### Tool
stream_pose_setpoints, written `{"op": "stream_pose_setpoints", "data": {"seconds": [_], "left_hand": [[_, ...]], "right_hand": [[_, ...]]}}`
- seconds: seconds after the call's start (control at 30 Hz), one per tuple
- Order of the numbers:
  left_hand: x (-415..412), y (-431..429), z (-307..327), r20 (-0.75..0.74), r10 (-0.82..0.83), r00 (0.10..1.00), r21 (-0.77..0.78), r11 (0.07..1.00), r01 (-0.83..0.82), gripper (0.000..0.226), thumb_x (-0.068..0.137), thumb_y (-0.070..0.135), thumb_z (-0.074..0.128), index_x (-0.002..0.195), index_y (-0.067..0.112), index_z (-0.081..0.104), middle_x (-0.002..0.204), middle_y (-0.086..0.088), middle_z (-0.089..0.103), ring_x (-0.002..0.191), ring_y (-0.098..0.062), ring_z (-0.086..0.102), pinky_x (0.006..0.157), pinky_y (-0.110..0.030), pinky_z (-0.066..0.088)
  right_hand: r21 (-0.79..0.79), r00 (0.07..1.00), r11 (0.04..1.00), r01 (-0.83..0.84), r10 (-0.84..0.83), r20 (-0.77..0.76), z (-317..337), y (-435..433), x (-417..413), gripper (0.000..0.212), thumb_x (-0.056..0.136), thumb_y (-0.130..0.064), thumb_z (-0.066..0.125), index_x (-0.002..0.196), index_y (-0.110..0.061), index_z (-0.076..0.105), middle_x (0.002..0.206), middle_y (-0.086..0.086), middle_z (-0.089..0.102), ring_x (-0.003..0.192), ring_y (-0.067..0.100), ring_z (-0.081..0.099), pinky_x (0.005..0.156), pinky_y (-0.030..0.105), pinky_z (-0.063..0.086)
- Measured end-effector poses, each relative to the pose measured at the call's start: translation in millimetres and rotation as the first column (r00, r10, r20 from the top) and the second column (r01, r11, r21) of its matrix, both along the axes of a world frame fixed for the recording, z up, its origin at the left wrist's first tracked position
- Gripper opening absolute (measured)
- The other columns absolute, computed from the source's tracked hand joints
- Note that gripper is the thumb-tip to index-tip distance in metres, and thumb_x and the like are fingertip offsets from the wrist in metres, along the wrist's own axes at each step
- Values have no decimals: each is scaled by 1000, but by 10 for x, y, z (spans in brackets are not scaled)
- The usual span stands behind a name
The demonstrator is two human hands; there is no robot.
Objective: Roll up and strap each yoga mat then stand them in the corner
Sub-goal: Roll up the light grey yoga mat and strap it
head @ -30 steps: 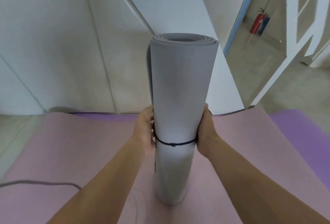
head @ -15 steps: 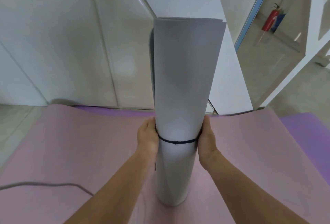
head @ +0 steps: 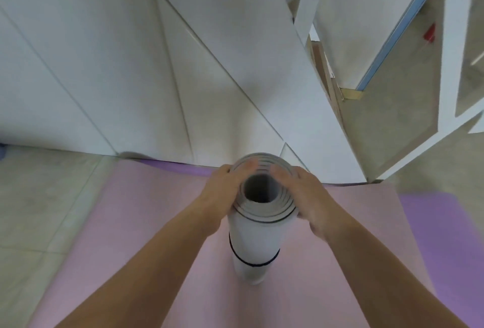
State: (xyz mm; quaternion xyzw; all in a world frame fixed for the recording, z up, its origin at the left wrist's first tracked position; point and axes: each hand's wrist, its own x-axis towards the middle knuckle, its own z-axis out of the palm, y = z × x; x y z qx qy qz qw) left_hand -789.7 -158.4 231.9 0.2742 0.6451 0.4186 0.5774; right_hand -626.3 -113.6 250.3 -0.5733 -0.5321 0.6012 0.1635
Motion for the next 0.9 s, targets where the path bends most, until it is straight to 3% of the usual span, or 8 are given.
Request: {"op": "stream_pose_setpoints", "data": {"seconds": [0.07,0.13,0.37,0.47,0.53,0.67,0.8,0.9], "left_hand": [[18,-45,80,-160,-42,986,-55,998,33,18,86,26,75,98,14,72,87,-2,76,75,-13,72,68,-30,60],[6,-132,141,-215,-63,975,-133,991,35,15,83,15,77,95,10,70,91,-9,75,81,-20,73,74,-35,61],[-343,-581,702,-227,-31,973,-166,986,-8,33,78,25,84,101,10,67,92,-8,74,83,-22,72,71,-35,61],[-646,-800,943,-64,114,991,-206,971,-125,32,95,36,64,103,5,68,92,-5,72,84,-19,67,66,-29,56],[-825,-948,898,21,214,977,-247,948,-202,31,102,28,52,103,2,70,95,-7,70,87,-21,65,70,-30,57],[-1023,-1180,436,19,289,957,-233,932,-277,29,105,13,45,99,10,73,107,-18,70,98,-27,66,75,-24,59],[-1154,-1254,174,44,380,924,-97,922,-375,27,101,2,47,105,9,72,109,-14,74,104,-20,69,82,-21,57],[-1214,-1268,52,-33,277,960,-12,961,-278,28,100,7,51,115,19,71,110,-3,75,106,-17,70,96,-34,54]], "right_hand": [[-63,987,997,-53,62,146,75,-58,9,41,85,-53,69,114,-26,59,110,-2,69,93,13,65,66,29,51],[-138,964,988,-68,101,248,146,-124,2,46,80,-50,74,113,-23,57,109,0,65,96,21,65,65,38,60],[-94,937,977,-191,210,280,625,-309,-299,35,78,-25,74,107,-18,55,100,6,64,84,23,66,60,43,62],[-35,878,948,-317,307,369,823,-350,-597,39,79,-25,72,112,-18,52,98,4,62,85,21,63,73,45,60],[-22,824,912,-409,379,422,783,-392,-818,42,81,-25,69,117,-17,49,97,2,61,88,22,61,80,44,57],[76,680,807,-586,438,589,397,-487,-1262,53,94,-33,57,139,-17,34,122,10,52,97,28,55,79,34,46],[348,614,619,-705,285,737,124,-677,-1526,68,97,-54,33,155,-21,20,160,10,19,144,36,23,112,51,29],[400,539,437,-806,263,800,29,-751,-1571,77,92,-68,15,155,-25,28,163,6,20,149,39,12,114,63,18]]}}
